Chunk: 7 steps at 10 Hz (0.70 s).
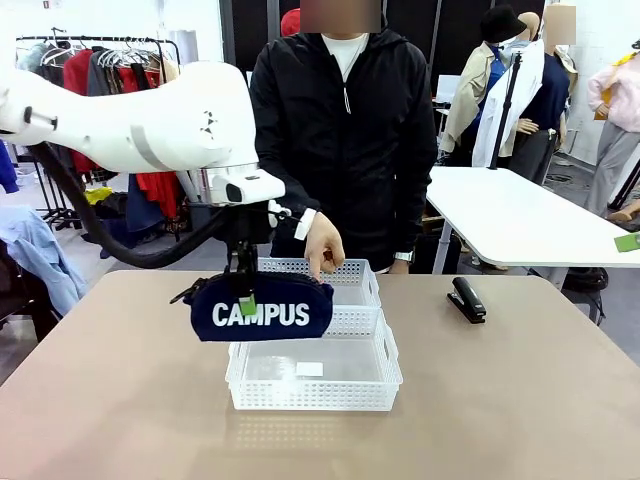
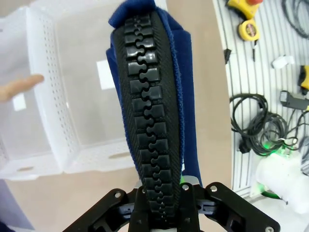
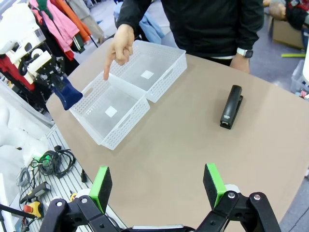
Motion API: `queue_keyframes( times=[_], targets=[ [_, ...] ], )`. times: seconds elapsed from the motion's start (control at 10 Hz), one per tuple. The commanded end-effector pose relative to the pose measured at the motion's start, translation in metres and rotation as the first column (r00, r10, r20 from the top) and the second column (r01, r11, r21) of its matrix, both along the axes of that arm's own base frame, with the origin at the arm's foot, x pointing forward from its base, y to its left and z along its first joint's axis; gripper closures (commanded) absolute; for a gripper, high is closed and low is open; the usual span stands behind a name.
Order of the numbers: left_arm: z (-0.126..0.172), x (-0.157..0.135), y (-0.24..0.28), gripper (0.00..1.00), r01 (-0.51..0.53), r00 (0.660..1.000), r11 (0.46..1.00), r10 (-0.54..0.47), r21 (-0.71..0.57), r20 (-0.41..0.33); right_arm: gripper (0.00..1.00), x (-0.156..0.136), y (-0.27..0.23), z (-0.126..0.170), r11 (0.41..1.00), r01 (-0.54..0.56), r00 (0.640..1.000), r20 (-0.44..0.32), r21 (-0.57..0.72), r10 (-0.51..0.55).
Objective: Distribute items into two baskets.
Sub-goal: Place the picked Pencil pouch into the Organizing basket as instructed by the person.
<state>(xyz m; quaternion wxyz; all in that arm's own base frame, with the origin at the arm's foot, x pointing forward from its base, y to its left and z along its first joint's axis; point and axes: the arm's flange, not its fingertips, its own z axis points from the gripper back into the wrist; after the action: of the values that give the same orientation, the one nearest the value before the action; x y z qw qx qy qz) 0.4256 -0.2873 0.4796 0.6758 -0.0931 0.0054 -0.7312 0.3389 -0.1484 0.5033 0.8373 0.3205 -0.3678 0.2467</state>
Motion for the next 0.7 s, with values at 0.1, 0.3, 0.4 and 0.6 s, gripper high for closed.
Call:
queue_keyframes(
  times=[0.1, 0.3, 0.4, 0.6],
  targets=[
    [-0.007, -0.002, -0.029, 1.00, 0.035, 0.999, 0.999, -0.036, 0.013, 0.040, 0.00, 0.004, 0.000, 0.002, 1.000, -0.010, 0.999, 0.038, 0.019, 0.009],
    [-0.013, -0.001, -0.046, 1.00, 0.042, 0.997, 0.999, -0.043, 0.021, 0.062, 0.00, 0.004, 0.000, 0.002, 1.000, -0.010, 0.999, 0.038, 0.019, 0.009],
    [-0.017, -0.002, -0.053, 1.00, 0.033, 0.997, 0.999, -0.035, 0.027, 0.072, 0.00, 0.004, 0.000, 0.002, 1.000, -0.010, 0.999, 0.038, 0.019, 0.009],
    [-0.026, 0.001, -0.065, 1.00, 0.005, 0.997, 0.999, -0.008, 0.040, 0.071, 0.00, 0.004, 0.000, 0.002, 1.000, -0.010, 0.999, 0.038, 0.019, 0.009]
  ],
)
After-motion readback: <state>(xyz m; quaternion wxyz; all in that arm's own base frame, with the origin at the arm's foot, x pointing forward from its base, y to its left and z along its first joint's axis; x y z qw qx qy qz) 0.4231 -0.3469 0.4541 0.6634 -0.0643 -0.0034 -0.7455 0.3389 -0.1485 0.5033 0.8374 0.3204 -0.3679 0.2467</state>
